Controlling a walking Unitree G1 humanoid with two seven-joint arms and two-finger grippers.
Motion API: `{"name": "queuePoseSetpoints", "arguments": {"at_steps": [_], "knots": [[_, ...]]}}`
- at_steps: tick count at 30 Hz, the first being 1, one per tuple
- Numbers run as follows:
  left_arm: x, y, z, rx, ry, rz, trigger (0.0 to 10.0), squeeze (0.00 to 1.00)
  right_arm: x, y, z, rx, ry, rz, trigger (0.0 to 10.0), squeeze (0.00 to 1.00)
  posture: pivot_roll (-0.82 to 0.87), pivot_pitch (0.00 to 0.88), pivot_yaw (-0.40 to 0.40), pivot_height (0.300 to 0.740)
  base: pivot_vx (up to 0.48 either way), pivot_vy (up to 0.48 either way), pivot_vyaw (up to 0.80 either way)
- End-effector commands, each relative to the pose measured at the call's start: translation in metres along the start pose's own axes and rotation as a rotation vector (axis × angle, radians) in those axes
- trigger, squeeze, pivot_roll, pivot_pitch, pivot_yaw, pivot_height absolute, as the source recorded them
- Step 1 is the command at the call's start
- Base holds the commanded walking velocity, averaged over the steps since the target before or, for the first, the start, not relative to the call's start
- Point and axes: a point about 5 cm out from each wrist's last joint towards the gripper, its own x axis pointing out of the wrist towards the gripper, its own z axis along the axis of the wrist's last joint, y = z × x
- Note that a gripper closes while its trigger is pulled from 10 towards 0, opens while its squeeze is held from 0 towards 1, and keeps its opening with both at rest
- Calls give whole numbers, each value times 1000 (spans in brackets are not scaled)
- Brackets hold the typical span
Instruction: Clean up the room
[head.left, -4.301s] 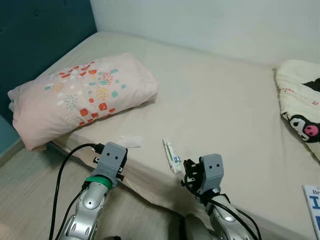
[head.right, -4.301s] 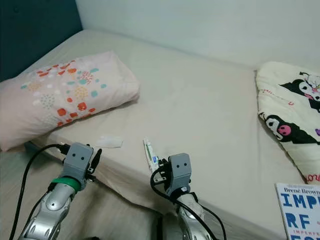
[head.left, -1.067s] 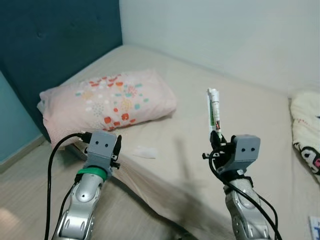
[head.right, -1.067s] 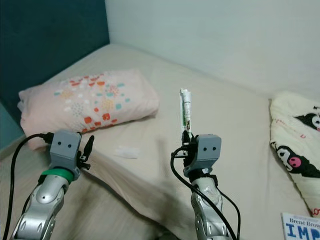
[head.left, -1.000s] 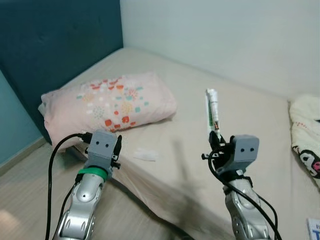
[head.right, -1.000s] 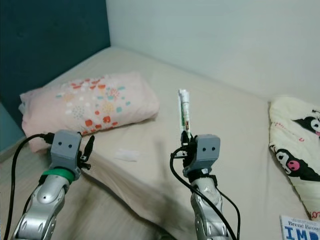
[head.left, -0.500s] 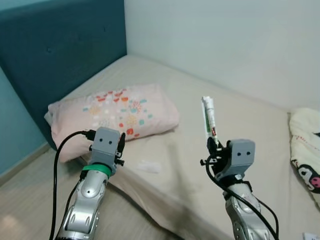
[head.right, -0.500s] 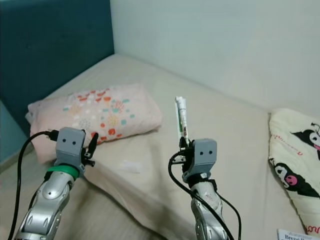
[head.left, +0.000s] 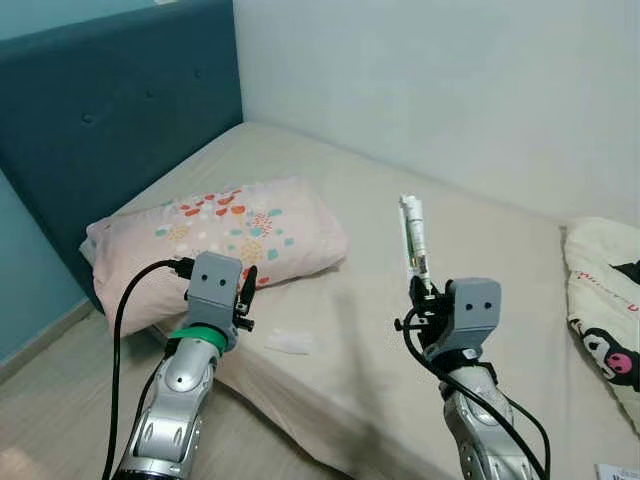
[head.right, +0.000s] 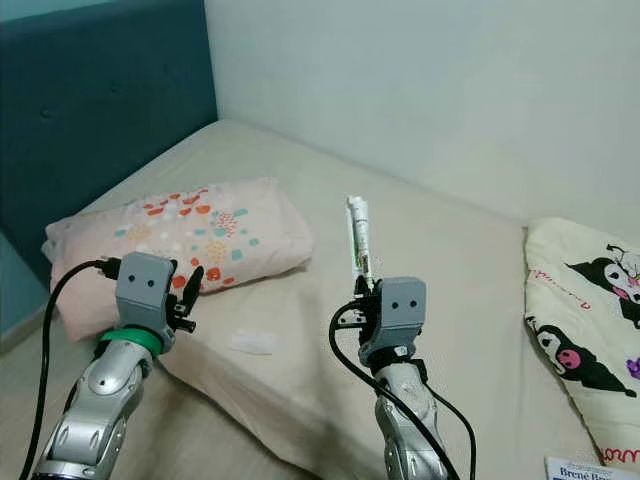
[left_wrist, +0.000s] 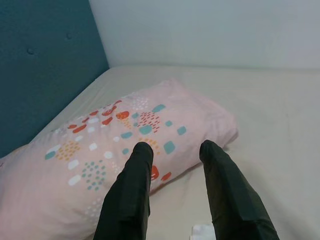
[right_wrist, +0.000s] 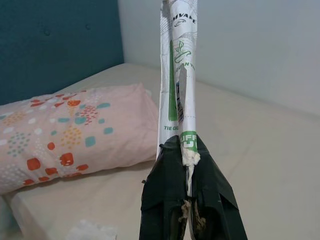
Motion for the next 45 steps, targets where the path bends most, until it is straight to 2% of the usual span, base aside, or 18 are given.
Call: {"name": "queuePoseSetpoints", "arguments": {"at_steps": [1,9,16,33,45], "knots": [[-3,-2,-5,2,23,-10,10000,0,-1,1,-3,2,19,-4,10000,0,-108,19,24,740,0,0,0],[-4,-2,-6,0,30,-12,10000,0,0,8,-5,14,33,19,10000,0,-105,23,27,740,0,0,0],[-5,-2,-5,3,32,-10,10000,0,3,16,-4,21,35,39,10000,0,-98,27,28,740,0,309,0],[-5,-1,-5,10,33,-3,10000,0,5,21,-3,33,26,67,10000,0,-96,32,29,740,0,347,0],[-7,-3,-4,27,18,-17,10000,0,5,29,-2,54,21,125,10000,35,-94,39,31,740,0,0,751]]}}
